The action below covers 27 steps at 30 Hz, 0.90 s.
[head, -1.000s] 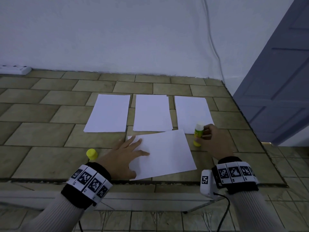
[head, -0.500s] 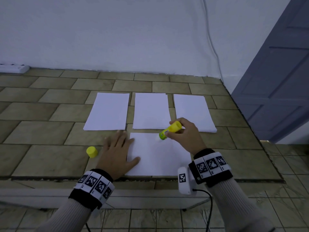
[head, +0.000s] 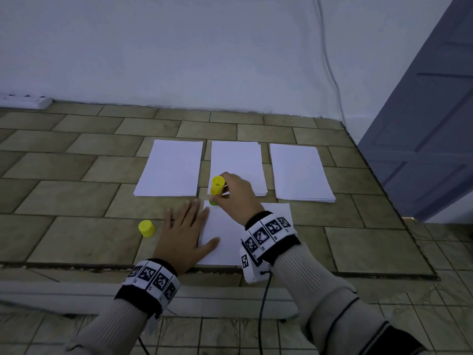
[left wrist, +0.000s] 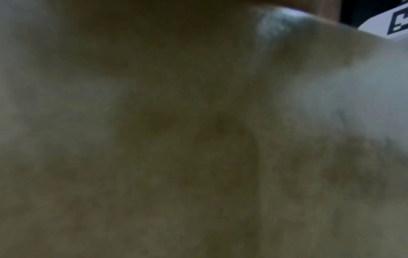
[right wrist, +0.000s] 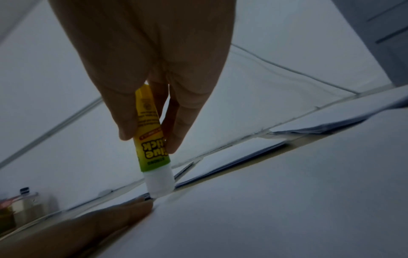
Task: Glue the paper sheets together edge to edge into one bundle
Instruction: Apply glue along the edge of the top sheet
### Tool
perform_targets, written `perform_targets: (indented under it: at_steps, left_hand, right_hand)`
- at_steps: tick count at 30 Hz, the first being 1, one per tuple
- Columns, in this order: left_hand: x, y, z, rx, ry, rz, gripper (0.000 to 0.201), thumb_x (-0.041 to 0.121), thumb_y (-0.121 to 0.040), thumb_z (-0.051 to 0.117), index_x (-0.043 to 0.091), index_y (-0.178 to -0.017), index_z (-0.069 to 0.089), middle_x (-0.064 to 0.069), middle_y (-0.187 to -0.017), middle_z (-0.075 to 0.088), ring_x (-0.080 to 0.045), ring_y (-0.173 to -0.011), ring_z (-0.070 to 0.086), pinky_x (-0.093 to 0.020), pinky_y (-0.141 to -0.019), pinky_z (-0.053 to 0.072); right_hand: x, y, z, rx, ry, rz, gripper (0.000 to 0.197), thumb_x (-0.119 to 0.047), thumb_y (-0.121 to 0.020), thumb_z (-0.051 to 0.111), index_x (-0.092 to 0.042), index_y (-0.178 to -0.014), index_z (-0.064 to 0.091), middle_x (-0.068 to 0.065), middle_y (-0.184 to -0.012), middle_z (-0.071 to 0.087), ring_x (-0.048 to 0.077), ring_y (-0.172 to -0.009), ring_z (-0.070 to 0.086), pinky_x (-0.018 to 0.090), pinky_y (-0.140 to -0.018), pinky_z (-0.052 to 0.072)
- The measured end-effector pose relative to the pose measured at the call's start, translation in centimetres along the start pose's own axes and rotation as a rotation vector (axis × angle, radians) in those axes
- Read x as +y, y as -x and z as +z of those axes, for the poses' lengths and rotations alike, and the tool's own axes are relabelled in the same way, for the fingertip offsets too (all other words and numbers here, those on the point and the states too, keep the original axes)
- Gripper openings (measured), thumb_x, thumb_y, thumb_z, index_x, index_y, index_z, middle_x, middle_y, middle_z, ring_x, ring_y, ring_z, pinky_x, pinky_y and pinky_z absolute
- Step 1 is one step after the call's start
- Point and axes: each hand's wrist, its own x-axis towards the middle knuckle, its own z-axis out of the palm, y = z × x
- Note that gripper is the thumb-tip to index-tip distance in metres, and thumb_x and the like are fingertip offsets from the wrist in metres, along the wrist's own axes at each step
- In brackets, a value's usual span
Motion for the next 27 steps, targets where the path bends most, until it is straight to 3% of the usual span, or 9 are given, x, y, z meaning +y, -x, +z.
perform_targets:
  at_steps: [7,15,19,21,27]
  left_hand:
    - [0.0,-0.2,0.1,-0.008,-0.015,0.012,0.095,0.079,-0.086,0.004,0.015,-0.151,0.032,-0.010,-0.159,0.022,-0.028,-0.147,0.019,-0.064,-0.113,0.015]
    - [-0.1,-0.2,0.3,0.009,-0.015,0.010,0.097,0.080,-0.085,0.003,0.015,-0.151,0.032,-0.008,-0.160,0.020,-0.027,-0.148,0.018,-0.062,-0.114,0.013]
    - [0.0,-0.2,0.3,0.022,-0.024,0.007,0.094,0.078,-0.084,0.009,0.017,-0.154,0.025,-0.006,-0.162,0.013,-0.024,-0.150,0.009,-0.058,-0.116,0.005]
    - [0.0,-0.1,0.2,0.021,-0.026,0.005,0.093,0.077,-0.084,0.010,0.017,-0.154,0.024,-0.005,-0.162,0.012,-0.023,-0.150,0.008,-0.058,-0.117,0.005]
    - [0.0,-0.1,0.1,-0.002,-0.047,0.008,0.102,0.082,-0.081,-0.004,0.016,-0.154,0.024,-0.006,-0.162,0.013,-0.024,-0.149,0.010,-0.059,-0.117,0.007]
  right_hand:
    - [-0.4,-1.0,0.8,-0.035,0.156,0.012,0.031,-0.015,-0.083,0.070,-0.003,-0.108,0.056,0.016,-0.108,0.061,0.031,-0.100,0.059,0.045,-0.087,0.049]
    - [0.5,-0.2,-1.3,-0.058,0.231,0.052,0.030,-0.017,-0.085,0.069,-0.003,-0.106,0.054,0.014,-0.109,0.060,0.029,-0.100,0.057,0.042,-0.087,0.048]
    - [2.6,1.1,-4.1,0.005,0.191,0.117,0.021,-0.013,-0.081,0.070,-0.005,-0.094,0.055,0.013,-0.101,0.063,0.030,-0.094,0.061,0.044,-0.084,0.050]
    - [3.9,2.0,-5.8,0.052,0.185,0.154,0.017,-0.012,-0.081,0.068,-0.003,-0.090,0.056,0.012,-0.094,0.065,0.028,-0.089,0.062,0.039,-0.081,0.051]
    - [6.9,4.4,-10.4,0.168,0.224,0.254,0.024,-0.017,-0.084,0.070,-0.003,-0.100,0.058,0.012,-0.098,0.066,0.026,-0.091,0.063,0.031,-0.077,0.047]
